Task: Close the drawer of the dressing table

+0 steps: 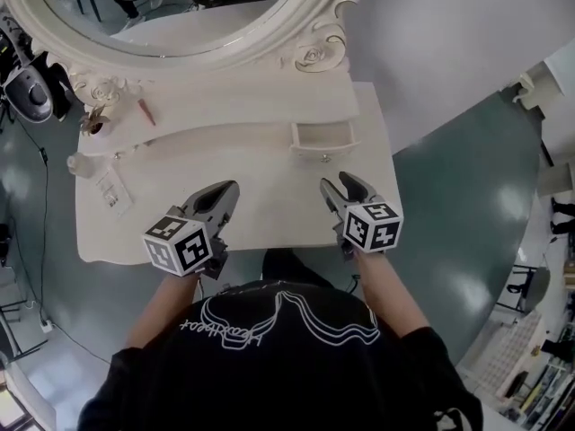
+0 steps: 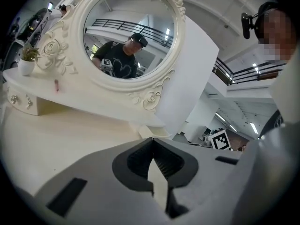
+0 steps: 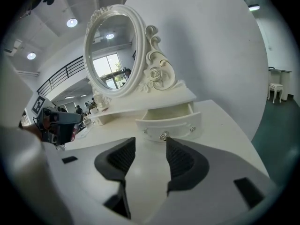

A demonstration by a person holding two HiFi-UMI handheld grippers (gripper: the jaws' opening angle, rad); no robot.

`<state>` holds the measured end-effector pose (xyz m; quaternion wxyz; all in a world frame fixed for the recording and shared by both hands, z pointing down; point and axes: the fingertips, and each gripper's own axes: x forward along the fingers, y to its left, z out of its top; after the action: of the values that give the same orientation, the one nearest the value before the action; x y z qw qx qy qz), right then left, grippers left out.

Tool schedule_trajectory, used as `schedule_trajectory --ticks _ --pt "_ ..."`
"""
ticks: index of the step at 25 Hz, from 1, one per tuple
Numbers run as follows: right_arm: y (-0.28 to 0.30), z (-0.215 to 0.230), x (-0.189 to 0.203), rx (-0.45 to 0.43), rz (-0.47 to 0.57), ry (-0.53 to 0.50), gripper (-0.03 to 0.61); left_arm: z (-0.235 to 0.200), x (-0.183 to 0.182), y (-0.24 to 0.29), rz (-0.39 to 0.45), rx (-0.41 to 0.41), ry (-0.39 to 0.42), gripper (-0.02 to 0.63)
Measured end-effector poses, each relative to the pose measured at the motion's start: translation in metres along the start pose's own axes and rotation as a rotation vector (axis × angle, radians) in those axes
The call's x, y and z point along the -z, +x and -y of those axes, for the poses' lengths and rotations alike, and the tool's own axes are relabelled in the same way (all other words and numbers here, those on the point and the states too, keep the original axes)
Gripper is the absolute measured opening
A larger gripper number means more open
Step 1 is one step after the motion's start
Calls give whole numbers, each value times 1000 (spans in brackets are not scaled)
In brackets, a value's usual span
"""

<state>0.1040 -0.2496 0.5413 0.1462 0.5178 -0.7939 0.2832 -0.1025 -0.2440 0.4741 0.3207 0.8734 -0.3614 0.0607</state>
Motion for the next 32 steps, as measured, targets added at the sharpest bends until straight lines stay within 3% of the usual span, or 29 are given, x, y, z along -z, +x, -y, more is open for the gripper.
schedule_trajectory --ticks 12,23,32 --pt "52 32 8 61 -52 4 161 -36 1 17 -27 -57 -72 5" --pt "62 32 7 55 -51 -6 104 -37 4 30 -53 -48 -88 5" --pt "62 32 7 42 -62 -1 103 -38 6 31 -57 -52 -107 5"
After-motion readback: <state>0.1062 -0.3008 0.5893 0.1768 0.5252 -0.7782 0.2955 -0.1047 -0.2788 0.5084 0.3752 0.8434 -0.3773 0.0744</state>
